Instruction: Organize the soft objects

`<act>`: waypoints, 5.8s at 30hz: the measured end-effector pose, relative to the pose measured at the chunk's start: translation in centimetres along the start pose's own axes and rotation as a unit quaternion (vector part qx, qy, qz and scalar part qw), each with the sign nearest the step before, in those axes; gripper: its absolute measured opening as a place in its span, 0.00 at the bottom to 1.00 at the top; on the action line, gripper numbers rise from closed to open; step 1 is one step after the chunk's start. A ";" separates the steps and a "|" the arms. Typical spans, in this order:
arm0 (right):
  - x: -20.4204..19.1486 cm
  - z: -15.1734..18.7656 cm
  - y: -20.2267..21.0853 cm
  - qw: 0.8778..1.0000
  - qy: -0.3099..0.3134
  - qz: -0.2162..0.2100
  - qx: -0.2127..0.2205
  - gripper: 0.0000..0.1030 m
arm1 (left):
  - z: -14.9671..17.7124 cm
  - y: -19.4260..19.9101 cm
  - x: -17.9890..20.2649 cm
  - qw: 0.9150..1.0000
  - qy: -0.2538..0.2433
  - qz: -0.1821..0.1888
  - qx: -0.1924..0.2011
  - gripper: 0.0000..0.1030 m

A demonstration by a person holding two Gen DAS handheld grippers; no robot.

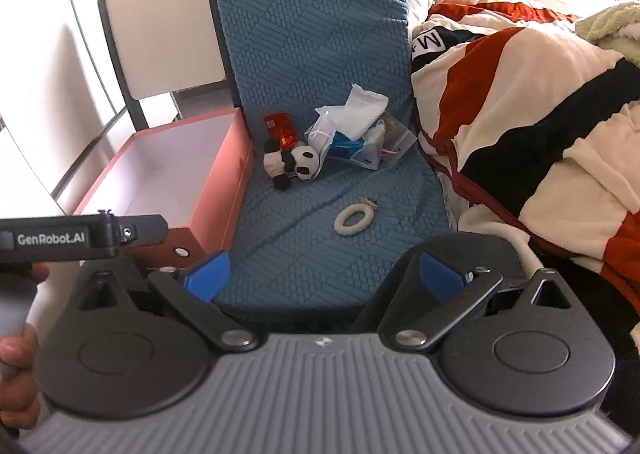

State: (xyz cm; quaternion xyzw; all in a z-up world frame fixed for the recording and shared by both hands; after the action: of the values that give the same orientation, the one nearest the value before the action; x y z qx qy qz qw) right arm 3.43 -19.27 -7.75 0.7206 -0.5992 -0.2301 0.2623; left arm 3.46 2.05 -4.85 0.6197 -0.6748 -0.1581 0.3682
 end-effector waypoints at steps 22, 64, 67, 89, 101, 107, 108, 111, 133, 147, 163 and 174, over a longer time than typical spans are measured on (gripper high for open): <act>1.7 1.8 -4.2 1.000 -0.006 0.003 0.002 1.00 | 0.2 -4.0 -0.5 1.000 -0.018 0.004 -0.004 1.00; 0.3 1.0 -19.7 1.000 -0.011 0.004 -0.003 1.00 | -5.6 -24.6 -3.1 0.999 -0.026 0.043 -0.006 1.00; 0.6 0.8 -20.7 1.000 -0.021 0.008 -0.014 1.00 | -5.7 -26.4 -3.0 0.999 -0.025 0.041 -0.007 1.00; -1.8 -1.4 -30.0 0.998 -0.004 0.025 -0.060 0.68 | -9.1 -34.0 -6.4 0.999 0.001 -0.030 0.011 0.99; -3.4 -1.2 -31.6 0.996 0.046 0.068 -0.043 0.65 | -9.9 -38.8 -6.8 0.996 -0.036 -0.083 0.002 1.00; -3.2 -1.1 -31.5 0.996 0.037 0.067 -0.042 0.61 | -10.1 -39.4 -7.3 0.997 -0.029 -0.071 0.004 1.00; -3.2 -1.1 -31.5 0.996 0.035 0.067 -0.042 0.58 | -10.1 -39.4 -7.3 0.997 -0.030 -0.069 0.004 1.00; -3.0 -1.2 -31.5 0.996 0.032 0.068 -0.043 0.43 | -10.2 -39.3 -7.5 0.998 -0.023 -0.064 0.011 0.98; -1.7 -2.3 -28.3 0.999 0.000 0.044 -0.027 0.19 | -8.5 -31.7 -6.0 1.000 -0.016 0.000 0.020 0.92; -1.4 1.6 -27.1 0.999 0.022 0.028 -0.029 0.19 | -4.7 -26.7 -5.2 0.999 0.006 0.031 -0.004 0.92; 0.5 0.1 -22.6 1.000 0.000 0.014 -0.010 0.20 | -3.3 -21.4 -3.9 0.998 0.006 0.069 -0.004 0.92; 0.4 -0.5 -19.6 1.000 0.000 0.007 -0.010 0.19 | -2.2 -17.6 -3.5 0.996 0.013 0.087 -0.010 0.92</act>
State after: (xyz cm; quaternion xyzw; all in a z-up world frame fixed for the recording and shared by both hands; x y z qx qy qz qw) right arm 18.39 -16.82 -20.21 0.7139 -0.6017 -0.2347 0.2706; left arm 17.51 2.70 -16.19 0.5571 -0.7195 -0.1242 0.3956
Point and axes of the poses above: each gripper's, at about its wrist camera, not at the fingertips, and y roughly against the way its jaws point, x to its right, z to its underside, the point moved 1 cm from there along -y, roughly the way its jaws point, and after that the axes turned 10 degrees about z, right-handed, at the moved point
